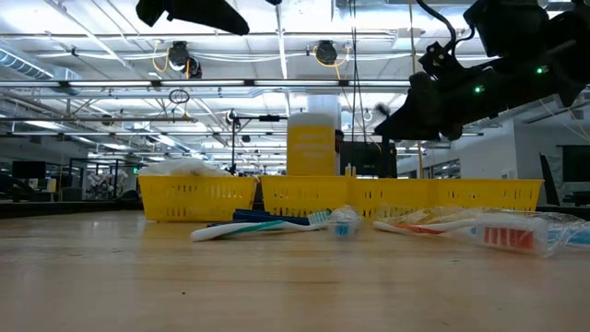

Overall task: Pick & Place Travel size toiletries
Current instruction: Put the left blue razor into the middle right yellow bin

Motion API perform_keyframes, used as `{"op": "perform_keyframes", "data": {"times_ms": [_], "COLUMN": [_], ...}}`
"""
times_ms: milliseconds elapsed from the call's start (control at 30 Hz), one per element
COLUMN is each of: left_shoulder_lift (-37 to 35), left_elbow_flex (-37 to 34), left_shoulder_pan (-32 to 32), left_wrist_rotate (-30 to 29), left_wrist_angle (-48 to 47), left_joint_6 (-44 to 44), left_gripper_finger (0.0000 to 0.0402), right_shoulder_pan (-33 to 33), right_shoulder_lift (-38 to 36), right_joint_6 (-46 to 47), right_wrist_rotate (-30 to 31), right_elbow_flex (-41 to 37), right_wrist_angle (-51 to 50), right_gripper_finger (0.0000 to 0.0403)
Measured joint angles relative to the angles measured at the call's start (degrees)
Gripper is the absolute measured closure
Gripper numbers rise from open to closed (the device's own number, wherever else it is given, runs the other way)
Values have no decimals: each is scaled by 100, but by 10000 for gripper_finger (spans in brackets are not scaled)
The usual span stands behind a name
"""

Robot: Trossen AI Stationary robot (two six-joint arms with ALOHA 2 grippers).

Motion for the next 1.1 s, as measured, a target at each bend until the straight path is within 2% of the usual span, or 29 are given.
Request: {"op": "perform_keyframes", "data": {"times_ms": [100,200,367,633,767,933,1100], "left_shoulder_lift": [0,0,0,0,0,0,0], "left_elbow_flex": [-73,-95,-97,-97,-97,-97,-97], "left_shoulder_pan": [16,16,16,16,16,16,16], "left_wrist_rotate": [2,27,116,130,144,149,151], "left_wrist_angle": [-10,1,1,-1,-1,-3,-4], "left_joint_6": [-113,-185,-182,-174,-168,-145,-156], "left_gripper_finger": [142,143,137,135,135,135,135], "right_shoulder_pan": [-44,-96,-123,-117,-61,-37,-30], "right_shoulder_lift": [0,0,0,0,-2,-2,-2], "right_joint_6": [291,375,356,151,439,243,-208], "right_wrist_rotate": [-15,-320,-299,-521,445,609,163], "right_elbow_flex": [0,2,2,2,2,2,2], "right_wrist_angle": [0,2,0,392,417,255,81], "right_gripper_finger": [180,150,124,124,132,139,140]}}
